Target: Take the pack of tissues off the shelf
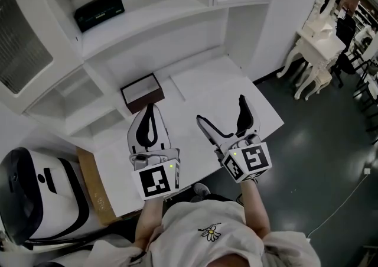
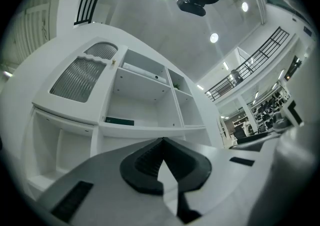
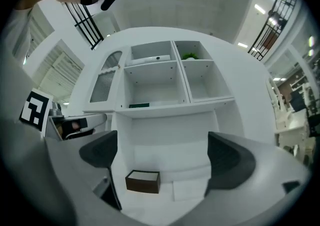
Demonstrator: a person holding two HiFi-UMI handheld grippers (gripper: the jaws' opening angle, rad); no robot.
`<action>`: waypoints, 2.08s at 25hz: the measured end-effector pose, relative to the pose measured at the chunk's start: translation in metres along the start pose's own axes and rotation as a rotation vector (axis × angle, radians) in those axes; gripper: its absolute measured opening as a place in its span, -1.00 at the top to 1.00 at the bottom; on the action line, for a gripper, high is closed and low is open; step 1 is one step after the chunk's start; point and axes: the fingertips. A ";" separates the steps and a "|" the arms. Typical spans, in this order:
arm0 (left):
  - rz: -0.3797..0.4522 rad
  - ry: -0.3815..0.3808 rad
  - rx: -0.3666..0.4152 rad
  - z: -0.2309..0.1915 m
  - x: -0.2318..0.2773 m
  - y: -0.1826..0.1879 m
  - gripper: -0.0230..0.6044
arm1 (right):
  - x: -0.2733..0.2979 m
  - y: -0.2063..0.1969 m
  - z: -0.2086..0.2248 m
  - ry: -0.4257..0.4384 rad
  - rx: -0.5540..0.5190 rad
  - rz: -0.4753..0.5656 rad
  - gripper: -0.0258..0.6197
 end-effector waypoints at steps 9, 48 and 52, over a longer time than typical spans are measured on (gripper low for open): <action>-0.012 0.091 0.034 -0.032 0.011 -0.001 0.93 | 0.077 0.100 -0.004 0.208 -0.073 0.129 -0.75; -0.177 0.583 0.092 -0.183 -0.092 -0.024 0.93 | 0.370 0.107 -0.149 0.877 -0.076 -0.562 -0.83; -0.178 0.559 0.091 -0.175 -0.089 -0.024 0.93 | 0.339 0.110 -0.155 0.923 -0.096 -0.545 -0.83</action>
Point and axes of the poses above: the fingertips, and each gripper's own axes: x forward along the fingers, z to its right, y out of its top, and after that the axes turned 1 degree about -z, right-handed
